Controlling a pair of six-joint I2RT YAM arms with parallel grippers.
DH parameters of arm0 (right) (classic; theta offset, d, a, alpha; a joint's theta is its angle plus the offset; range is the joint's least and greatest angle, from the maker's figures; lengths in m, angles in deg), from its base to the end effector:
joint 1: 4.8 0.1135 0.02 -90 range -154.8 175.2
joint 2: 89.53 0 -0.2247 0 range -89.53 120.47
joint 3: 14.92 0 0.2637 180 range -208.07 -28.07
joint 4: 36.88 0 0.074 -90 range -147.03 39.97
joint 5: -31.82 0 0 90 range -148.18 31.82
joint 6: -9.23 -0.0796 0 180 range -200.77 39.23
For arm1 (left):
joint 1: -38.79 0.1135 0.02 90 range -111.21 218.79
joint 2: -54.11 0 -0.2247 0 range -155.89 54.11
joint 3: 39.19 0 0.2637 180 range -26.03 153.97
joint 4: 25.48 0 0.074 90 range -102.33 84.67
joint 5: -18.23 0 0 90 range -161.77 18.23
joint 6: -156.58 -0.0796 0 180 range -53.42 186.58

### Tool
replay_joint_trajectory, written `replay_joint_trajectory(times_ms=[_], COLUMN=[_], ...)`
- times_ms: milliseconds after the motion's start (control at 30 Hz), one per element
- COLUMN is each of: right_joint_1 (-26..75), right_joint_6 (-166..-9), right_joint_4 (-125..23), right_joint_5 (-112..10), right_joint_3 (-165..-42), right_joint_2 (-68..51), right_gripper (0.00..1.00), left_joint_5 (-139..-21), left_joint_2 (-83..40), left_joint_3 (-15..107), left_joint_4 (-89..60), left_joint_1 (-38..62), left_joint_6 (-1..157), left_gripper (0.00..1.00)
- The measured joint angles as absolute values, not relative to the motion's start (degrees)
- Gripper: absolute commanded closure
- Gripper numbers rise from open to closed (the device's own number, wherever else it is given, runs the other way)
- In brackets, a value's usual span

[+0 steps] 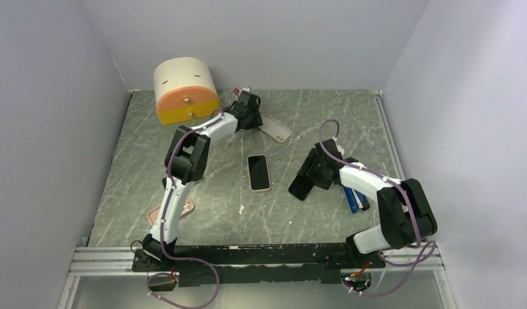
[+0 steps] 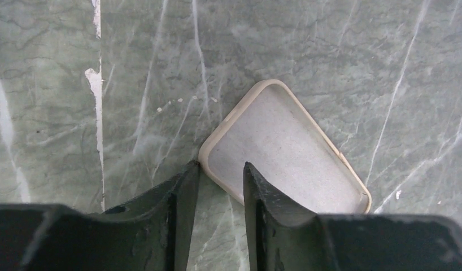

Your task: Put the phone into the phone case

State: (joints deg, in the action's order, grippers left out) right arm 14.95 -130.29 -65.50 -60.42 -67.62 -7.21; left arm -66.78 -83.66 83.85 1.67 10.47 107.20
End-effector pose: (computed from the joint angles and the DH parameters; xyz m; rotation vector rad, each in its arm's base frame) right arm 0.2834 0.0985 0.0753 0.6918 2.5454 0.3840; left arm 0.4923 -0.2575 0.0951 -0.2977 2.3352 -0.5102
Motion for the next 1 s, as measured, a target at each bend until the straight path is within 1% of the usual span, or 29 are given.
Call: replay_joint_trajectory(times_ms=[33,267,400,500,767,1000], right_joint_1=[14.9,14.7,14.5,14.5,14.4,14.4], right_joint_6=[-130.3,-130.4,-130.4,-130.4,-130.5,-130.6], right_joint_4=[-65.5,-64.8,-64.8,-64.6,-63.4,-61.6], right_joint_5=[-60.4,-60.0,-59.7,-59.6,-59.6,-59.6], right_joint_3=[-67.6,-67.4,-67.4,-67.2,-66.1,-64.5], right_joint_2=[-7.2,-7.2,-7.3,-7.4,-8.3,-9.6], right_gripper=[0.39,0.39,0.4,0.4,0.4,0.41], left_joint_5=[-66.7,-66.1,-66.1,-66.1,-65.8,-66.6], left_joint_2=[-83.7,-83.7,-83.7,-82.9,-73.1,-68.0], left_joint_3=[83.9,84.3,84.4,83.2,69.4,67.7], left_joint_4=[2.0,3.8,4.7,4.4,4.4,5.3], left_joint_1=[10.5,10.4,10.4,10.4,9.8,9.3], left_joint_6=[106.6,103.7,103.0,102.9,101.7,96.3], left_gripper=[0.63,0.89,0.97,0.97,0.98,0.97])
